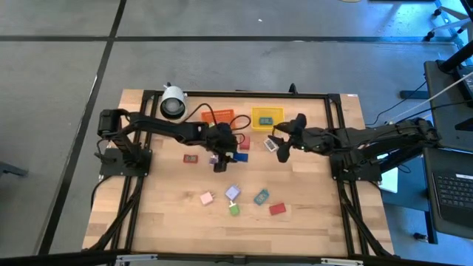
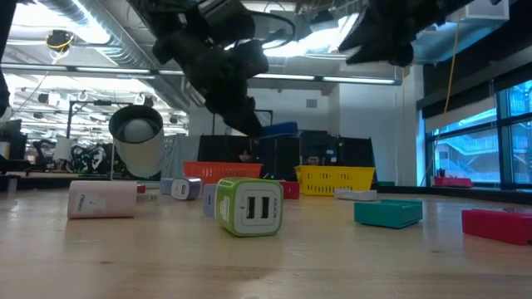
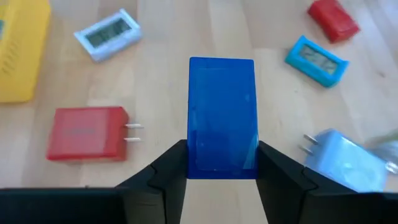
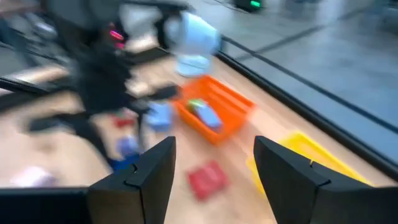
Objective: Pick & Place Office items
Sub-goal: Put the dark blue digital clock into the yellow bin
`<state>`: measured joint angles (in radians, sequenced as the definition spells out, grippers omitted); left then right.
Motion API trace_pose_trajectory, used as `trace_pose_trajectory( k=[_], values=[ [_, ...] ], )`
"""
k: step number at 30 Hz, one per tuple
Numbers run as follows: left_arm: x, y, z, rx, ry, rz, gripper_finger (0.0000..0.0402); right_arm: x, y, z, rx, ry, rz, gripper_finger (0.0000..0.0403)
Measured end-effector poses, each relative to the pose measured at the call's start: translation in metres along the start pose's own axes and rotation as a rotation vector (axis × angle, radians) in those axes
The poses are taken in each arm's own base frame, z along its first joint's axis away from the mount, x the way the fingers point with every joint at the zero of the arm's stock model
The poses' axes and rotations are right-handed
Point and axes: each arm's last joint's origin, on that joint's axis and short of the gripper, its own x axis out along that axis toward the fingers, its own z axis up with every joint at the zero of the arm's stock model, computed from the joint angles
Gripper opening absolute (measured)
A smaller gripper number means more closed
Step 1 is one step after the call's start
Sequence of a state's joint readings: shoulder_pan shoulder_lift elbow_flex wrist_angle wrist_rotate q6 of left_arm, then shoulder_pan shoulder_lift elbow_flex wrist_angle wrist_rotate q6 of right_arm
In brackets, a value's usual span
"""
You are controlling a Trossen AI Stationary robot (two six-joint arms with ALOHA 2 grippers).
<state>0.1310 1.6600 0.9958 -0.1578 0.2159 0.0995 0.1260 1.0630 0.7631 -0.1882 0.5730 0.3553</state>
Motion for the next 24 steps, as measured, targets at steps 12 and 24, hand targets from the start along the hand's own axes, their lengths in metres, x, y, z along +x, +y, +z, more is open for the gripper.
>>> trace_pose_trajectory(
  k=[12,24],
  values=[
    [-0.017,-0.003,0.026,-0.005,-0.107,-0.263,0.0153,0.015,0.0,-0.012,-0.166,0.074,-0.085,0.022],
    [-0.061,0.026,0.043,-0.055,-0.294,-0.406,0.0153,0.017,0.012,-0.01,-0.345,0.033,0.019,0.022]
  ],
)
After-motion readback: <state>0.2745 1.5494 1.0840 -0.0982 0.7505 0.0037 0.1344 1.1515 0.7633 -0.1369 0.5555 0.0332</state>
